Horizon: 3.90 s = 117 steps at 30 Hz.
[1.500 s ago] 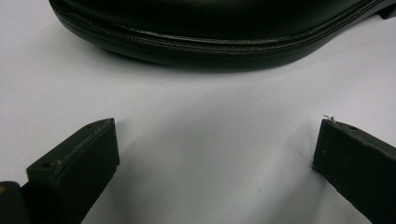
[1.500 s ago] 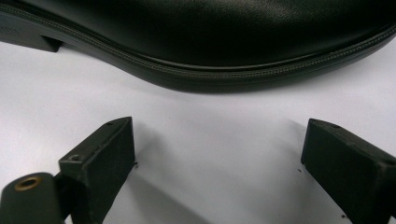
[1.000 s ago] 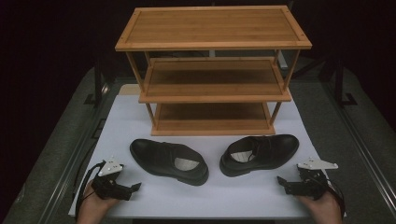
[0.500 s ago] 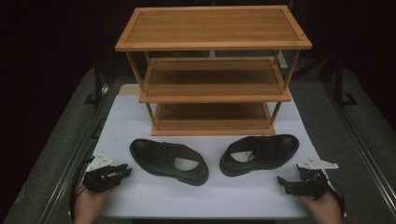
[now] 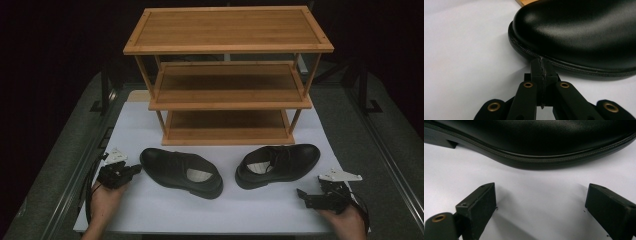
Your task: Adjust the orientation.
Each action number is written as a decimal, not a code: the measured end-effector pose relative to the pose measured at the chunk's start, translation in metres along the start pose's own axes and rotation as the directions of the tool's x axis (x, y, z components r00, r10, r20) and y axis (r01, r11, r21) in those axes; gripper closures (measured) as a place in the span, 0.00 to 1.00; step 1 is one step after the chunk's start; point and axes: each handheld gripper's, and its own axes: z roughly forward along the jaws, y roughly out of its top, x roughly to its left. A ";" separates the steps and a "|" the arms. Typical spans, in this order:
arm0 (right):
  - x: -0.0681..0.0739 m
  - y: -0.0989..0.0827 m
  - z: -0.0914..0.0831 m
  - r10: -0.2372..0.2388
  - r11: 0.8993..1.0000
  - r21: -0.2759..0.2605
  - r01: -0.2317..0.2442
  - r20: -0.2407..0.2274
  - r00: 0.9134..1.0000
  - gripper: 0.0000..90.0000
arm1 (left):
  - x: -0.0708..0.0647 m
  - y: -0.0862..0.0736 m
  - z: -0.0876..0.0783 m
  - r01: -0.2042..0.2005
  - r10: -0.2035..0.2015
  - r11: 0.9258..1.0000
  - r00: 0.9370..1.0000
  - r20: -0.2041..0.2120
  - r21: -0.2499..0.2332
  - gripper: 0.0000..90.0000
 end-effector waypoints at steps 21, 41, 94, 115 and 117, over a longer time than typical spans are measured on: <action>0.000 0.000 0.000 0.004 1.000 0.001 -0.004 -0.001 1.000 0.10 | 0.013 0.043 0.029 -0.022 0.021 0.999 1.000 -0.013 -0.026 1.00; 0.000 0.000 0.000 0.008 1.000 0.001 -0.008 -0.003 1.000 0.10 | 0.047 0.069 0.071 -0.003 0.003 1.000 1.000 0.001 -0.027 1.00; 0.000 0.000 0.000 0.002 1.000 0.000 -0.002 -0.001 1.000 0.10 | -0.064 0.018 0.030 -0.128 0.119 0.991 0.972 0.202 0.031 1.00; 0.000 0.000 0.000 0.004 1.000 0.002 -0.004 -0.001 1.000 0.10 | -0.061 0.050 0.065 -0.179 0.173 0.984 0.966 0.193 0.009 1.00; 0.000 0.000 0.000 0.005 1.000 0.001 -0.005 -0.001 1.000 0.10 | -0.062 0.055 0.070 -0.189 0.183 0.982 0.963 0.198 0.008 1.00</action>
